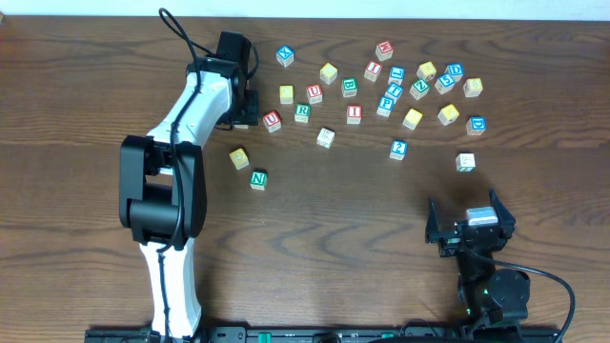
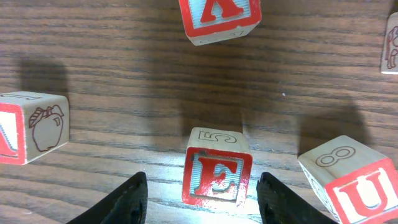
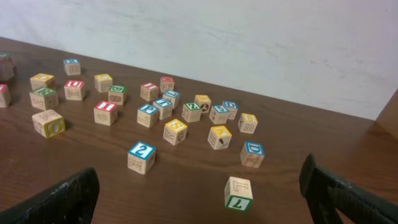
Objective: Spell out NEURIPS
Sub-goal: 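Lower the left gripper and close it on the red E block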
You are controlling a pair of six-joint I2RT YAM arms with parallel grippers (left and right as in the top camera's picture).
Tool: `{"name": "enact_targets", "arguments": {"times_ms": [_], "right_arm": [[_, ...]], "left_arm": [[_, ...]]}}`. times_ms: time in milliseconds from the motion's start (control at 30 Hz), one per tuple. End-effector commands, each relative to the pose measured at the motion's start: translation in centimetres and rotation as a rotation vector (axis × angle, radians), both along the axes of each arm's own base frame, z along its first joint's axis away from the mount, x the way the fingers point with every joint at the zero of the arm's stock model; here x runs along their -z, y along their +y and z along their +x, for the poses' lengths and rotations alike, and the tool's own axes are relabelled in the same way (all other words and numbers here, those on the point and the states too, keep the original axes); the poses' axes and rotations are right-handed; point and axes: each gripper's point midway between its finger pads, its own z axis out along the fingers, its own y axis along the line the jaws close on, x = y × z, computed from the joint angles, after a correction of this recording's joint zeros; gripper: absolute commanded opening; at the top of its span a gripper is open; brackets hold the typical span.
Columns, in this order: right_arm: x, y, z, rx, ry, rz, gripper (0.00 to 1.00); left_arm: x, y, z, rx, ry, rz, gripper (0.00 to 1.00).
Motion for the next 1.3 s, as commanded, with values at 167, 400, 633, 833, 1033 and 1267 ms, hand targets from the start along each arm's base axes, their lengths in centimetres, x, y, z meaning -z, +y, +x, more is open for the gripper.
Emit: {"name": "enact_targets", "arguments": {"times_ms": [167,400,633,833,1033,1267], "right_arm": [[0.07,-0.21,-0.01,0.008,0.000,-0.007,0.99],[0.06,-0.21,-0.01,0.008,0.000,-0.007,0.99],[0.07,-0.21,-0.01,0.008,0.000,-0.007,0.99],[0.07,-0.21,-0.01,0.007,0.000,-0.007,0.99],[0.07,-0.21,-0.01,0.008,0.000,-0.007,0.99],[0.06,-0.21,-0.01,0.008,0.000,-0.007,0.99]], "left_arm": [[1.63,-0.20,0.32,0.014,0.026,-0.006,0.54],[1.58,-0.33,0.52,0.017,0.017,-0.007,0.54],[1.46,-0.40,0.89,0.028,0.002,-0.007,0.54],[1.46,-0.41,0.91,0.033,0.001,-0.006,0.50],[1.42,-0.42,0.99,0.038,-0.002,-0.005,0.49],[1.42,-0.42,0.98,0.038,-0.001,-0.005,0.37]]}}
